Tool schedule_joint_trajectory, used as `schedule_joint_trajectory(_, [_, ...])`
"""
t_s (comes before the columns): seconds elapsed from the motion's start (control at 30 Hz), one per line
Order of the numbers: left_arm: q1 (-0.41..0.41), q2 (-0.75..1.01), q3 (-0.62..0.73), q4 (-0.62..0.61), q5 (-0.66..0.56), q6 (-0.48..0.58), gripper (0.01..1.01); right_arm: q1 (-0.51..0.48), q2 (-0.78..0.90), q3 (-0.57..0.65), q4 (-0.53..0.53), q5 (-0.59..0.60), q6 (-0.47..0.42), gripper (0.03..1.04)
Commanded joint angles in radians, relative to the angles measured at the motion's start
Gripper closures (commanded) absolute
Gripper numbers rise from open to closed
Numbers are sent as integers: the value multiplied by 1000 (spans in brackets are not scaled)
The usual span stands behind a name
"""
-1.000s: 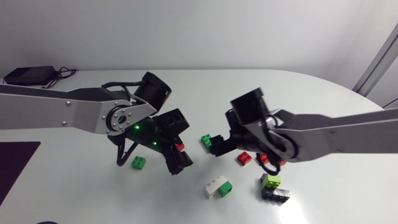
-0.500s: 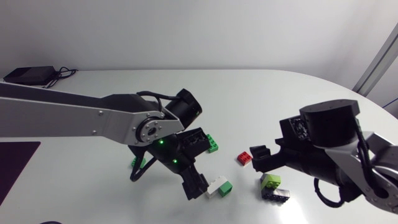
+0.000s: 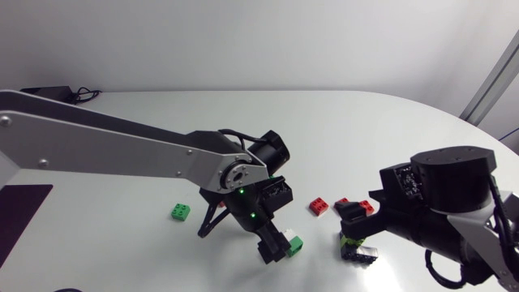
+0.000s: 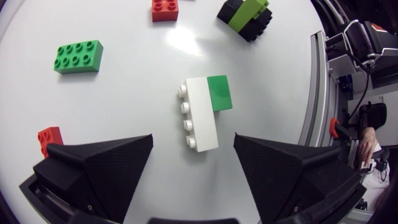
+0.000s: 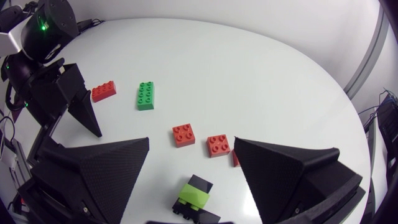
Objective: Separate the duplo bricks
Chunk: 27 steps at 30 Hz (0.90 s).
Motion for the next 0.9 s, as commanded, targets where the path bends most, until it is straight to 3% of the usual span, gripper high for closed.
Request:
schedule_joint_trajectory(0.0, [-17,39,37,3,-14,-20,166,-20,-19,-23,-19,-12,6,82])
schedule_joint_trajectory(0.1, [-20,55,43,11,-37,-20,211,-24,-28,-23,-24,-19,3,82])
schedule_joint_trajectory(0.37, [-26,65,20,40,-57,-20,687,-24,-22,-15,-22,-27,0,82])
schedule_joint_trajectory(0.7, [-42,45,-8,48,-62,-27,708,12,7,-1,-19,-30,11,84])
schedule_joint_trajectory(0.87, [-5,-20,2,43,-60,-45,713,26,10,22,-22,-27,15,84])
